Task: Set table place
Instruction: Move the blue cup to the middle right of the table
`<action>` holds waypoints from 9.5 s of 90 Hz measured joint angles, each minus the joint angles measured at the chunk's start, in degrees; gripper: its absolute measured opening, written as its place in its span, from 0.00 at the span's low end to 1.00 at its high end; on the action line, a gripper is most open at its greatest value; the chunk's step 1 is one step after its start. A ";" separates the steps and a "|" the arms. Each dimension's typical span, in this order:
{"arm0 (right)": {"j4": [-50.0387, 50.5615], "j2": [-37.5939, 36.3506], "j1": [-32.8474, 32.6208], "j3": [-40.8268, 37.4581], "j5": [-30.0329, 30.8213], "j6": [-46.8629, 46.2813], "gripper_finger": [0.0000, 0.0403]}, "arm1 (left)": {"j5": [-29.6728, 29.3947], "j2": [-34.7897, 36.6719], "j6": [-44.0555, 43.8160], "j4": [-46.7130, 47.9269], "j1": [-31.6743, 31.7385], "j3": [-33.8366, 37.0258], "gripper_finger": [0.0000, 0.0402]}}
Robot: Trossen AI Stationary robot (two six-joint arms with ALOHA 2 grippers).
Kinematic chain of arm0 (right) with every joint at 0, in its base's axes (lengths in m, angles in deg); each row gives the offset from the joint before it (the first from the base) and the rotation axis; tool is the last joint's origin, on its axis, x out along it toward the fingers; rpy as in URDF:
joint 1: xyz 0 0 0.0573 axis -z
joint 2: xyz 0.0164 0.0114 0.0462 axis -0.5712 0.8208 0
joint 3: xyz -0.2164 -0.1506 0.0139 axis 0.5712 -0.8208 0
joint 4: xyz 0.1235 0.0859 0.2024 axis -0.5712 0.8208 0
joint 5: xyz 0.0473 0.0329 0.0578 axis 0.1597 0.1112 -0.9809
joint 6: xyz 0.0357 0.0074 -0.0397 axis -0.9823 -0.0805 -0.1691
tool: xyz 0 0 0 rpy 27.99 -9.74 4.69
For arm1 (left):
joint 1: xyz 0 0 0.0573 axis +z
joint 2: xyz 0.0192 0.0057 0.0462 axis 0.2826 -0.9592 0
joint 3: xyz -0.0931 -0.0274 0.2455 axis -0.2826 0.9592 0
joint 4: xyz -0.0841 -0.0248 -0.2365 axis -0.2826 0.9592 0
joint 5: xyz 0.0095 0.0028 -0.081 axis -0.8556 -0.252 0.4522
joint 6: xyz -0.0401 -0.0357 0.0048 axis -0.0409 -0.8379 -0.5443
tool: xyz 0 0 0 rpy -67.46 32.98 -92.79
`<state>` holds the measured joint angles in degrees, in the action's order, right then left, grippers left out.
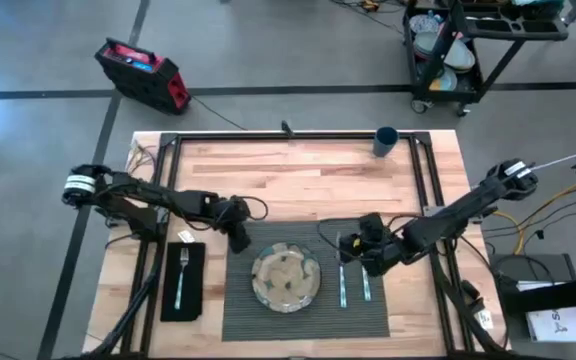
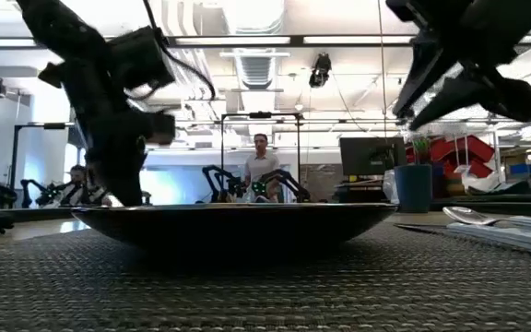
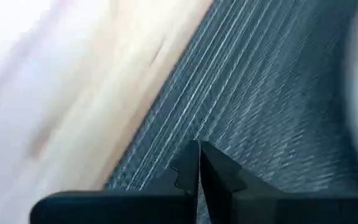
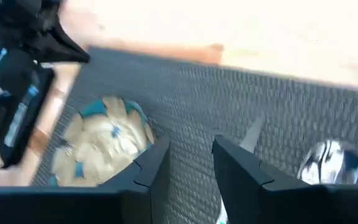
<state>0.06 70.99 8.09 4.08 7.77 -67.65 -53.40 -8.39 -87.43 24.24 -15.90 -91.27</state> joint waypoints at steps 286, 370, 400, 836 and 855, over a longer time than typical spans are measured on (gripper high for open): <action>61.55 29.76 81.55 83.05 -25.96 80.29 0.33 | 1.56 0.34 -15.31 -4.61 -16.13 -7.43 0.08; 59.96 29.51 81.53 65.88 -27.40 80.21 0.37 | 1.58 0.30 -14.97 -4.61 -17.11 -7.36 0.10; 49.84 23.77 81.53 54.25 -28.90 79.15 0.39 | 1.59 0.30 -14.97 -4.59 -17.09 -7.36 0.10; 23.12 -1.78 40.11 -0.04 -34.39 45.69 0.04 | 1.06 0.25 -13.68 -4.63 -17.09 -4.93 0.11; 23.03 -1.80 40.11 -0.04 -34.39 45.64 0.13 | 1.41 0.25 -13.68 -4.63 -17.09 -4.93 0.11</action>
<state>23.09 69.18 48.20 4.04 -26.62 -22.02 -51.99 -8.14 -101.11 19.61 -32.99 -96.20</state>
